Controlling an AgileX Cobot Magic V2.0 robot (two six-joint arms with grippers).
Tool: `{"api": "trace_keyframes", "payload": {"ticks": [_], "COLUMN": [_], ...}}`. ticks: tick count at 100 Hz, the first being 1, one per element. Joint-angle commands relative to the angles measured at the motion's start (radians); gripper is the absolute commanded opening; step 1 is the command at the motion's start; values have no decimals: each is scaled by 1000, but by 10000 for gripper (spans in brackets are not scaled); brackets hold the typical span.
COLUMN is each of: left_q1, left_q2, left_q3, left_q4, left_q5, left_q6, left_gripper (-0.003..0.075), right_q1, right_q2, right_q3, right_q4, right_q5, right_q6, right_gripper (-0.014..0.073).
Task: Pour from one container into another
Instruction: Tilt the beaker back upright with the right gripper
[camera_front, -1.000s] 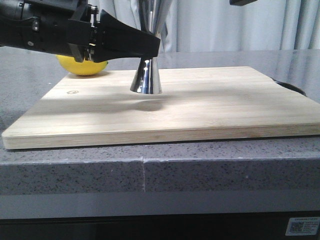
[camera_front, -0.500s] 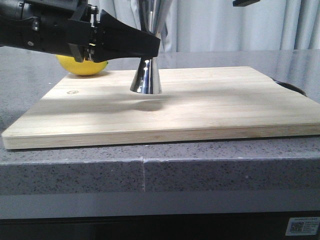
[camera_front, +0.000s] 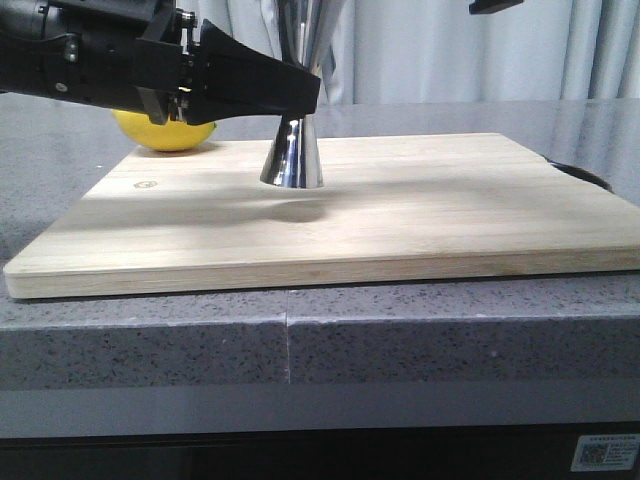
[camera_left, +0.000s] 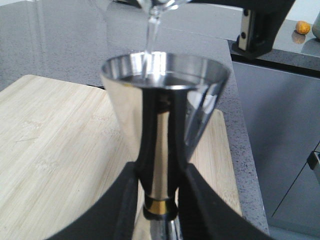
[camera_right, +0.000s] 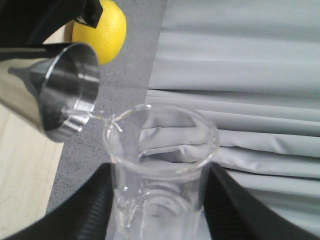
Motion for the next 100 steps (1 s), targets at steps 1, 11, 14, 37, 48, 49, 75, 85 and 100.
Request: {"api": "trace_keyframes", "payload": {"ticks": [1, 11, 14, 37, 48, 49, 75, 85, 100], "left_q1": [-8, -8, -8, -8, -8, -8, -8, -8, -8], "left_q2": [-43, -43, -43, -43, -43, -43, -43, -43, -43], "left_q3": [-29, -29, -29, -29, -29, -29, -29, -29, -29], "left_q4": [-68, -68, -68, -68, -68, -68, -68, -68, -68], "left_q5": [116, 116, 116, 116, 116, 116, 116, 116, 116], "left_q6": [3, 3, 3, 3, 3, 3, 3, 3, 3], "left_gripper": [137, 137, 137, 137, 137, 137, 137, 137, 137], "right_q1": [0, 0, 0, 0, 0, 0, 0, 0, 2], "right_q2": [-39, -39, -39, -39, -39, -39, -39, -39, -39], "right_q3": [-40, -40, -40, -40, -40, -40, -40, -40, -40], "right_q4": [-2, -2, -2, -2, -2, -2, 106, 174, 269], "right_q5": [3, 3, 3, 3, 3, 3, -7, -29, -58], "right_q6": [0, 0, 0, 0, 0, 0, 0, 0, 0], "right_gripper": [225, 225, 225, 225, 225, 225, 225, 225, 225]}}
